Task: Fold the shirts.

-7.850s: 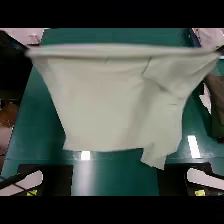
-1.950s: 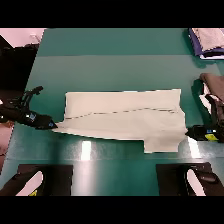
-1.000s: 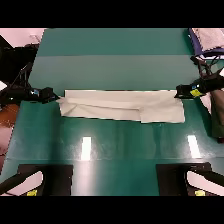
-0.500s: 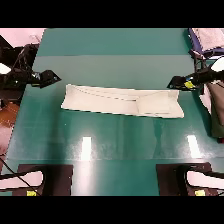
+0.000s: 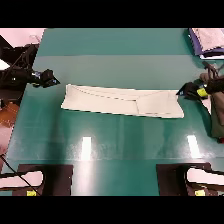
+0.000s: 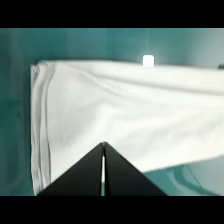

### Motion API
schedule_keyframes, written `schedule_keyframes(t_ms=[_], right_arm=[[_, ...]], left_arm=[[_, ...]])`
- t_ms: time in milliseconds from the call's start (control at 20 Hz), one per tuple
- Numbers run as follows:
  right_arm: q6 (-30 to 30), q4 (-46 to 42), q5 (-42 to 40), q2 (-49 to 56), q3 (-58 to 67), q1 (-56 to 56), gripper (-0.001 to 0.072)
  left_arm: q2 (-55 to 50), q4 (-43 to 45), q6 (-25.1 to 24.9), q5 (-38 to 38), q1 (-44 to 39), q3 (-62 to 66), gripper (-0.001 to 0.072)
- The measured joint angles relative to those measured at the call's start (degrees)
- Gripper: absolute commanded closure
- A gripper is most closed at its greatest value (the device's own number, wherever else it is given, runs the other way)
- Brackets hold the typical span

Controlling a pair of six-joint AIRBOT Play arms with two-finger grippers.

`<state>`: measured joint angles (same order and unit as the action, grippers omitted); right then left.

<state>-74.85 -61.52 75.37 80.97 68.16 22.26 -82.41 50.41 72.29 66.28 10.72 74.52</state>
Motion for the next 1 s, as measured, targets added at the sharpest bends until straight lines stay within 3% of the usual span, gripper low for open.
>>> schedule_keyframes(t_ms=[350,600,750,900,950,1000], right_arm=[[9.60,9.01,3.08,7.28,-4.00,8.35,0.0037],[15.26,18.03,4.42,13.33,-4.35,7.91,0.0070],[17.31,19.91,3.41,14.93,-4.42,5.01,0.0250],[18.99,19.91,1.88,15.61,-4.48,2.32,0.0642],[19.61,19.98,1.70,15.69,-4.50,1.75,0.0697],[20.31,20.33,1.88,15.65,-4.52,1.42,0.0698]], left_arm=[[0.00,-0.09,-0.17,7.02,-1.42,-1.57,0.0677],[0.00,-0.09,0.28,6.60,-7.91,-2.05,0.0678],[0.00,-0.11,0.72,4.66,-12.57,-2.12,0.0677],[-0.04,-0.09,1.03,3.08,-16.15,-2.12,0.0677],[-0.11,-0.09,1.16,2.73,-17.14,-2.12,0.0678],[-0.13,-0.07,1.38,2.40,-17.97,-2.14,0.0678]])
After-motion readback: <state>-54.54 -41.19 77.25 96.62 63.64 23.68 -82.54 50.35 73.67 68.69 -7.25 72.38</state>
